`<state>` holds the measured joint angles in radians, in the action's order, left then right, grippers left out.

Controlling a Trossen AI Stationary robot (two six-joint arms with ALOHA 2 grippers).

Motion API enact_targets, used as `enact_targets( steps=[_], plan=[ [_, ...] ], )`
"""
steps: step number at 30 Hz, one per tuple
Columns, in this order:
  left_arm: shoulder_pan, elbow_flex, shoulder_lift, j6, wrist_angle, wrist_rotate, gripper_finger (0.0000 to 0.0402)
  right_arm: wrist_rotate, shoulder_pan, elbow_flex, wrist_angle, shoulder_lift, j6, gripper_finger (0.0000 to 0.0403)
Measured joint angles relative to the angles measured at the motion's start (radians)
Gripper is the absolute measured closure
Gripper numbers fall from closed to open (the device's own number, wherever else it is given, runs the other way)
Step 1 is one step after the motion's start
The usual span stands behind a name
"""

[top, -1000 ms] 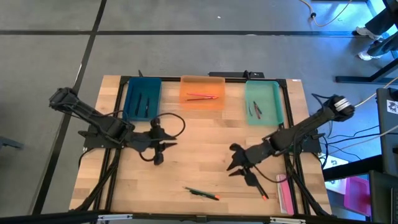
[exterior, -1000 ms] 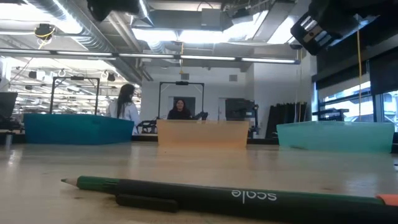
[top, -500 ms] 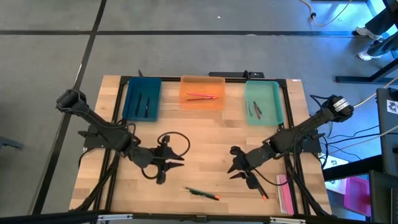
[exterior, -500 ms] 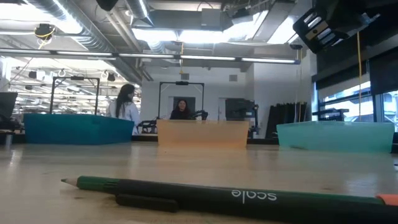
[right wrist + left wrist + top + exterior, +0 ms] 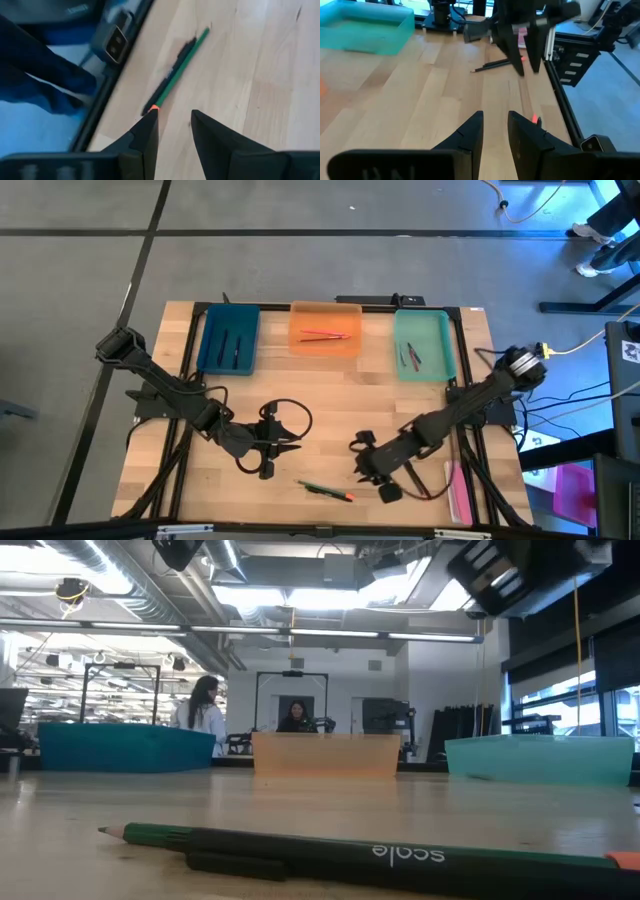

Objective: Sort crayons/erasers/pens/pencils in bins
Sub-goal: Put the green pencil into the orange bin

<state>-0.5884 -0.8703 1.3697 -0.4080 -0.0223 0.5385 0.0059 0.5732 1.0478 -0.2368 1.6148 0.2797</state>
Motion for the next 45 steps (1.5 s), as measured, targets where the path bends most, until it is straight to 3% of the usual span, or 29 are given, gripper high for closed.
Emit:
enact_targets(
  steps=[10, 45],
  plan=[
    [-0.002, 0.000, 0.000, 0.045, 0.004, -0.008, 0.0321, -0.033, 0.010, 0.119, 0.000, 0.210, 0.056, 0.0283],
    [-0.001, 0.000, -0.001, 0.053, 0.014, -0.028, 0.0321, -0.009, 0.043, 0.123, 0.097, 0.382, -0.014, 0.0283]
  ],
)
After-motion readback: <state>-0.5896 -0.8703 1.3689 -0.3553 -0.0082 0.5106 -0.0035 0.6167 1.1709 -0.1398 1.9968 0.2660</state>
